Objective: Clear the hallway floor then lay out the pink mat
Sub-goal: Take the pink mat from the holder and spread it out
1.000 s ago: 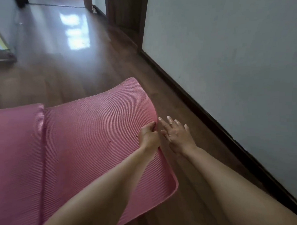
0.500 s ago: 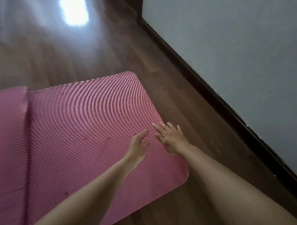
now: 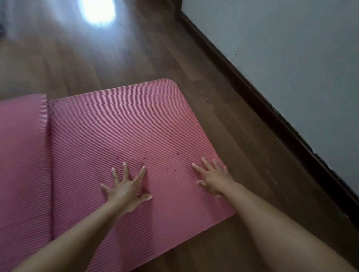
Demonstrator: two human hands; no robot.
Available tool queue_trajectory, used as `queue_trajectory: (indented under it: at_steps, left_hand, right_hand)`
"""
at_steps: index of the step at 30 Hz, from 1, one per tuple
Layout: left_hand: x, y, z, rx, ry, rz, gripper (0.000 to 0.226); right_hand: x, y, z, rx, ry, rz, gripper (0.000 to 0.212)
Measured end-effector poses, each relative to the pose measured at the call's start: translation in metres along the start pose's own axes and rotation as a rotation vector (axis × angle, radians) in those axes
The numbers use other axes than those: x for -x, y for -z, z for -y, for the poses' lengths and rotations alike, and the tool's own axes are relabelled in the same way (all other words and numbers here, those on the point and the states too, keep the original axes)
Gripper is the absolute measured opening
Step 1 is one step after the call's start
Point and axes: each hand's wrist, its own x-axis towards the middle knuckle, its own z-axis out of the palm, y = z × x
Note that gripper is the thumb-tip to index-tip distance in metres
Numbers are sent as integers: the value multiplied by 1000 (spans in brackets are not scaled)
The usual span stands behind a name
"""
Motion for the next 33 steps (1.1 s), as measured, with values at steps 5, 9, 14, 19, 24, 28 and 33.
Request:
queue_trajectory:
  at_steps: [5,9,14,19,24,28,33]
  left_hand:
    - [-20,3,-35,6,-37,-14,95]
    - [-28,14,-44,50,-215,-16,100]
    - [-23,9,-26,-94,-99,-67,111]
    - [-30,13,-44,-65,-98,-16,108]
    - [-49,17,-85,-44,-123,-17,104]
    - [-64,19,-116,-16,-173,-5,105]
    - [-74,21,-128,7,-272,4,106]
  right_hand:
    - [-7,-9,0,-67,-42,-52,74]
    - [-13,-12,-5,-176,-66,-34,82]
    - [-17,-11,-25,-238,-88,-48,83]
    - [-20,-3,-43,-276,-99,-72,81]
    - [-27,3,-64,-334,-231,-163,72]
    - [-33,-4,-61,-323,-189,-204,70]
    - [-40,-7,-75,-355,-195,-169,80]
